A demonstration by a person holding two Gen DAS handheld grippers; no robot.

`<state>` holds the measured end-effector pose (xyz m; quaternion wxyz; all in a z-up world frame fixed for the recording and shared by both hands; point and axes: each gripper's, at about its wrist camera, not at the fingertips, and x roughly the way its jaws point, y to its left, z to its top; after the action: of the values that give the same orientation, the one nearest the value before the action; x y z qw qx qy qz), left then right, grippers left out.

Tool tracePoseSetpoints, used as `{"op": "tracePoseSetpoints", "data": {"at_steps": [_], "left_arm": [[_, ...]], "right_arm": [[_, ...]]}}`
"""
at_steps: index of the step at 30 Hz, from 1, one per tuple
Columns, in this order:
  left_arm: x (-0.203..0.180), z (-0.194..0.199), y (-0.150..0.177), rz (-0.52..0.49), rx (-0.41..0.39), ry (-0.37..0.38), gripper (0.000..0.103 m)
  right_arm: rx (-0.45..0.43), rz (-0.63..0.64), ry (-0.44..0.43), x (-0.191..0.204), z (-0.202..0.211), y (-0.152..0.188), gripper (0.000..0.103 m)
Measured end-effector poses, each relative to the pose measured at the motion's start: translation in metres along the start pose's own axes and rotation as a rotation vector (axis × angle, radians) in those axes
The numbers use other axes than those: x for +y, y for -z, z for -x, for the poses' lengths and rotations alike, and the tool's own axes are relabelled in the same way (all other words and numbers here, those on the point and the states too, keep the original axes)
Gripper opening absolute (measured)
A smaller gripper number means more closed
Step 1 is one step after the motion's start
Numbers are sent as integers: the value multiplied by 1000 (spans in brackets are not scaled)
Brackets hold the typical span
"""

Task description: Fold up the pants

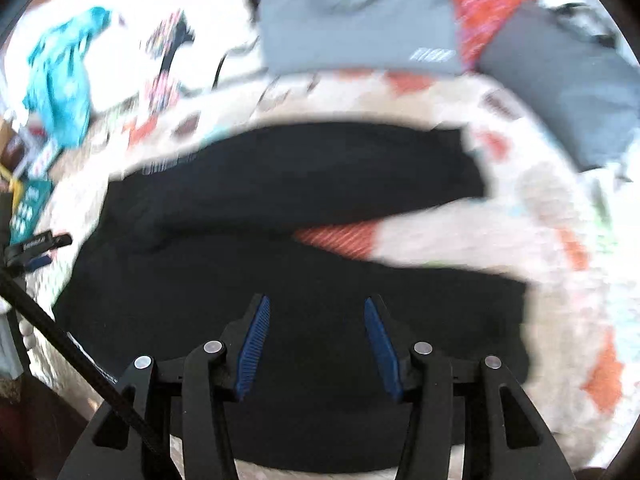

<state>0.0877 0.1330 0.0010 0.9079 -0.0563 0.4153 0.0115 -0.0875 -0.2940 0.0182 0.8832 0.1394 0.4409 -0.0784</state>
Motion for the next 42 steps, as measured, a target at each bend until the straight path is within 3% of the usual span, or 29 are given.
{"op": "tracePoseSetpoints", "data": {"at_steps": [1,3,5,7,9,12,13,15,17,19,21,24,30,35,42], "left_arm": [[-2,14,0,-1,-49,11,88],[-11,47,0,-30,-153,6,88],[-20,70,-12,-43,-190,37,88],[-33,100,-22,-66,-243,109,88],[-44,122,-27,-117,-308,121,91],[-67,139,-36,-201,-371,161,98],[-73,137,-39,-222,-379,178,100],[-88,128,-46,-282,-381,203,102],[-102,107,-53,-338,-348,197,102],[-118,77,-58,-391,-280,197,102],[-134,44,-60,-431,-210,215,102],[-162,-13,-61,-486,-114,245,102],[-211,-97,-64,-593,14,257,102],[-224,-135,-68,-632,85,290,101],[-227,-171,-60,-736,167,302,101]], "right_arm": [[-60,6,14,-1,19,0,55],[-195,23,71,-2,57,-4,69],[-335,40,129,2,90,-11,97],[-410,61,128,6,108,-20,103],[-401,84,37,7,112,-36,103],[-202,64,-158,-10,81,-64,103],[-170,40,-186,-16,69,-71,100],[-156,61,-155,-18,56,-78,94],[-130,105,-102,-17,39,-87,72],[-48,137,-50,-17,8,-104,57],[28,144,-46,-20,-17,-112,52],[81,167,-36,-30,-56,-128,51],[161,138,-128,-55,-129,-169,51],[216,187,-199,-54,-172,-187,51],[240,270,-222,-41,-201,-192,52]]}}
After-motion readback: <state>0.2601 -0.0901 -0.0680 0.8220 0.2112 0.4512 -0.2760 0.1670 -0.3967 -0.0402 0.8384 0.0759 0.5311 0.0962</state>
